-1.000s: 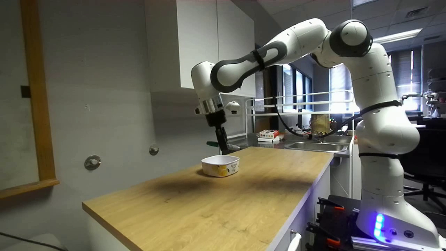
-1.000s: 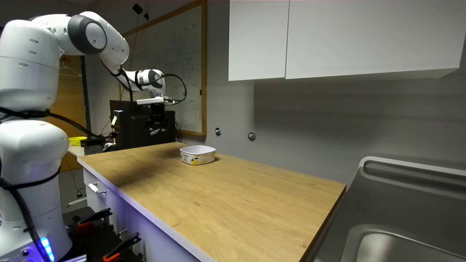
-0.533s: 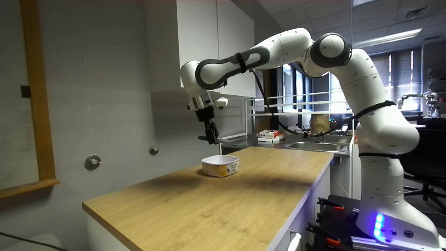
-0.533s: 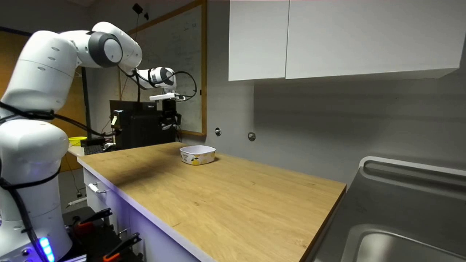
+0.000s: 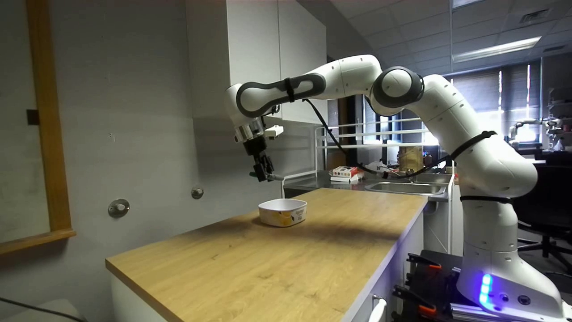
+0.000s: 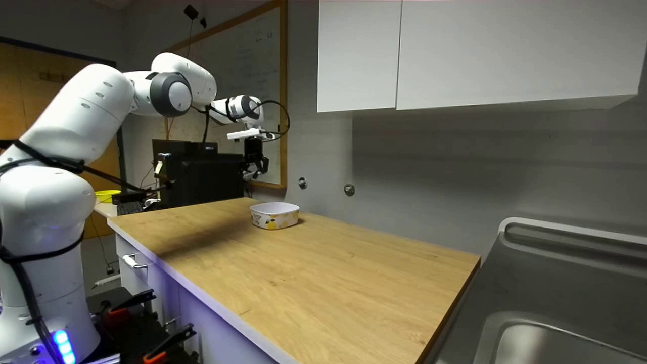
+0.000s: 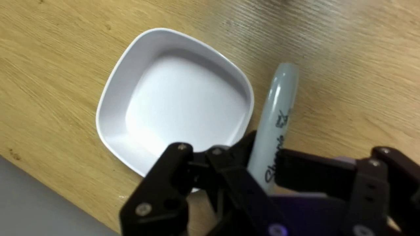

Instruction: Pick up the marker and put it in the bowl

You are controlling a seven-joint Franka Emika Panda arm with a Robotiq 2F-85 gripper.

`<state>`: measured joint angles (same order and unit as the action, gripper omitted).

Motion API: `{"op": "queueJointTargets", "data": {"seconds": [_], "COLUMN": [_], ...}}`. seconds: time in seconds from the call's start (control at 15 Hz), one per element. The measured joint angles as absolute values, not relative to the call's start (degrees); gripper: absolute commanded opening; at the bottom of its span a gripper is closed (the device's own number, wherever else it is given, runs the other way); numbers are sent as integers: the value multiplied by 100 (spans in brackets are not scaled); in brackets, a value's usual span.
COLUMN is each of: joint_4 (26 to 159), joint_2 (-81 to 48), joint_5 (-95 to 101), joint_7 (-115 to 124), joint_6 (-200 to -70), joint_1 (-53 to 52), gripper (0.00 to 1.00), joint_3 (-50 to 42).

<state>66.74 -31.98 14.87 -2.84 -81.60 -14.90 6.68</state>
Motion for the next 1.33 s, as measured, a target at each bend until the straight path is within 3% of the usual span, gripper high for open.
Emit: {"op": "queueJointTargets", "data": {"seconds": [0.87,0.93,1.0,1.33], "joint_4": [6775,6820,6860,6928], "joint_2": [-3921,-3953,-3973,-3979], "joint_5": [1404,1403,1403,1358], "joint_7": [-505,-505,-505,-506], "joint_6": [-8193,-8211,-8223,-8227], "joint_1": [-644,-618,-600,-584], "gripper": [8,17,34,69], "joint_3": [355,347,341,339]}}
